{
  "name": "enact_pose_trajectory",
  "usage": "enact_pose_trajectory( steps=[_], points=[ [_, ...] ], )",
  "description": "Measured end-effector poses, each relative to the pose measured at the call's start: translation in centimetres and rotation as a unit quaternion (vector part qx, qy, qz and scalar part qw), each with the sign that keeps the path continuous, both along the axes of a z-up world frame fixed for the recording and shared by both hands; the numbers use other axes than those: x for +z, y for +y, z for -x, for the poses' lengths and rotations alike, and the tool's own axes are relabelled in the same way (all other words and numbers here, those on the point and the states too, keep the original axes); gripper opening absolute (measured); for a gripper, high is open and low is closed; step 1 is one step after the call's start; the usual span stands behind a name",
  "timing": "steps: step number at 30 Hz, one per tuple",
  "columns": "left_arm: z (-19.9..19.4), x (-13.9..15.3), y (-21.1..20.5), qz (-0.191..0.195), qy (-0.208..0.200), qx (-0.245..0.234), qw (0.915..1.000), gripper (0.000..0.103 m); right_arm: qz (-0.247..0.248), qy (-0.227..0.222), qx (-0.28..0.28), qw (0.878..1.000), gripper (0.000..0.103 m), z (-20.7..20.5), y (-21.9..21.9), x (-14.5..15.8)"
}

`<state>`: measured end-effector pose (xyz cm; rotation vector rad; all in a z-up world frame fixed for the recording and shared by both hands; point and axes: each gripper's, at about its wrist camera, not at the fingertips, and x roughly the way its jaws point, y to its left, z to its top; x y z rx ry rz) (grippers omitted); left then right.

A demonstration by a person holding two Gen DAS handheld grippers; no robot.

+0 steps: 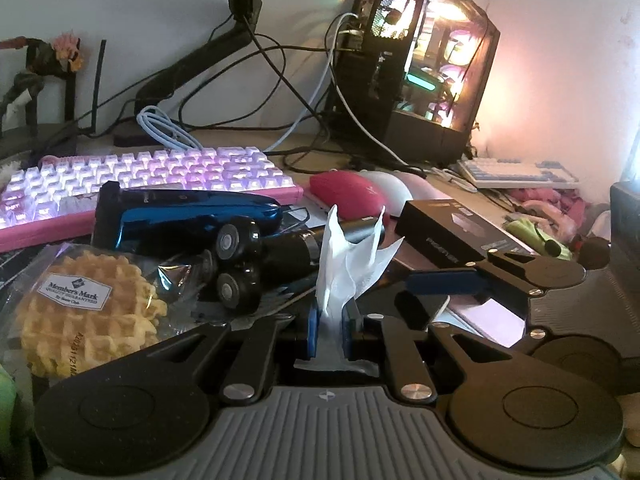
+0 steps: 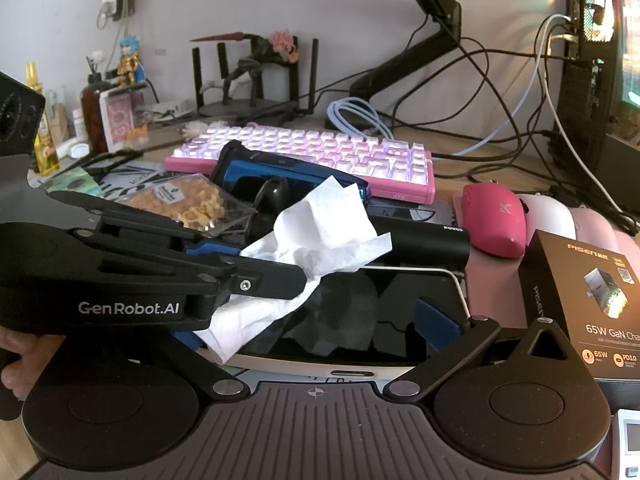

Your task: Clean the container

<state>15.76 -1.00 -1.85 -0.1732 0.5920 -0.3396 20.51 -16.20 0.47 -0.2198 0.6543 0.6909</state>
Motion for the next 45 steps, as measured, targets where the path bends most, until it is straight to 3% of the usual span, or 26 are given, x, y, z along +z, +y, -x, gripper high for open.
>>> enact_pose_trajectory(
  steps=[10, 26, 45],
  points=[
    [-0.16, -0.01, 0.53, -0.006, 0.000, 0.033, 0.9994, 0.016, 0.000, 0.000, 0.000, 1.000, 0.103, -0.01, -0.07, 0.01],
    [0.01, -0.04, 0.20, 0.004, 0.001, -0.005, 1.0000, 0.016, 0.000, 0.000, 0.001, 1.000, 0.103, -0.01, -0.10, -0.03],
    [-0.13, 0.08, 0.59, -0.007, 0.000, 0.033, 0.9994, 0.016, 0.000, 0.000, 0.001, 1.000, 0.103, 0.11, -0.05, 0.00]
  ],
)
